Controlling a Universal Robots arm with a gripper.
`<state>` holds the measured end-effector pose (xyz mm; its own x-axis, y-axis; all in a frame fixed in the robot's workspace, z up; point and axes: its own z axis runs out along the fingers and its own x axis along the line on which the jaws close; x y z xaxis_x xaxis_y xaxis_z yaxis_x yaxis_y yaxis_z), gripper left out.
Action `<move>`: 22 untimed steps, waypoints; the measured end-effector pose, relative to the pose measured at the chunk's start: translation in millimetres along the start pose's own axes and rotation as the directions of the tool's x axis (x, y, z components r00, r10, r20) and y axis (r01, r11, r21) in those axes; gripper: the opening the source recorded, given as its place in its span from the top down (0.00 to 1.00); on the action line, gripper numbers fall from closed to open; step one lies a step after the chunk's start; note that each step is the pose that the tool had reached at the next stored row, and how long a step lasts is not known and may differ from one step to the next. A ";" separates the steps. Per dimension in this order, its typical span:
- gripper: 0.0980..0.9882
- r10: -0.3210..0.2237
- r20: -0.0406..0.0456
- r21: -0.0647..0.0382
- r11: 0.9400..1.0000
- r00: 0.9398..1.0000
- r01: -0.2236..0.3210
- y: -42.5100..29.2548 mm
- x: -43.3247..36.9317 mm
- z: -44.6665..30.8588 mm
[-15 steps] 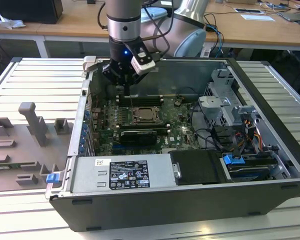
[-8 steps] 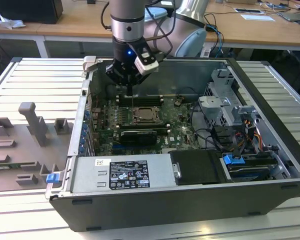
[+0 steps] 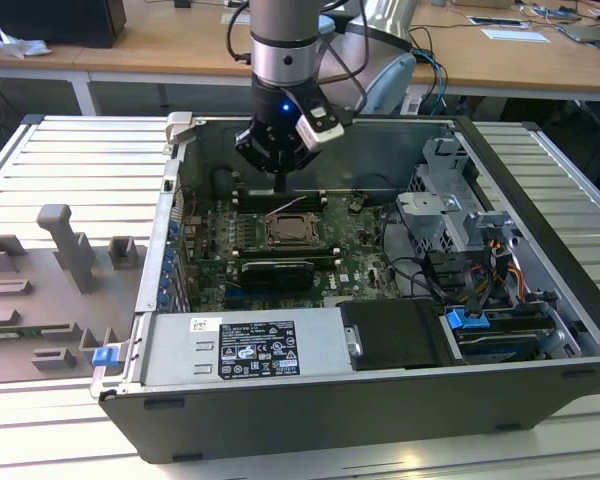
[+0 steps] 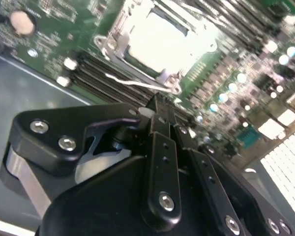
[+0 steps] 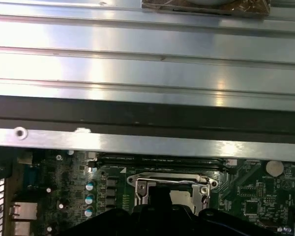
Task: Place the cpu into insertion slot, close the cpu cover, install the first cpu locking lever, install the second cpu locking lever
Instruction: 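Install the first cpu locking lever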
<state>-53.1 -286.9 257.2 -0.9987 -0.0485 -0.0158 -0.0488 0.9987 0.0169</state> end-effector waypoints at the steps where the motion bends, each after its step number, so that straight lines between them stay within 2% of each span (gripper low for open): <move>1: 0.99 0.000 0.000 -0.006 1.000 1.000 0.000 -0.1 -0.5 0.0; 2: 0.99 0.000 0.001 -0.021 1.000 1.000 0.000 0.0 -1.1 0.2; 6: 0.99 0.001 0.002 -0.036 0.999 1.000 -0.001 -0.3 -5.8 3.9; 8: 0.99 0.001 0.002 -0.053 0.999 1.000 -0.001 -0.5 -7.7 5.4; 10: 0.99 0.001 0.003 -0.062 0.998 1.000 -0.001 -0.5 -9.0 8.3; 15: 0.99 0.001 0.003 -0.063 0.998 1.000 -0.001 -0.9 -12.2 20.4; 18: 0.99 0.001 0.003 -0.069 0.998 1.000 -0.001 -1.0 -13.6 22.6; 22: 0.99 0.001 0.003 -0.069 0.998 1.000 -0.001 -0.3 -20.3 25.3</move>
<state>-32.4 -285.8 232.2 -0.9987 -0.0474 -0.0190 -0.0489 0.9951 0.0859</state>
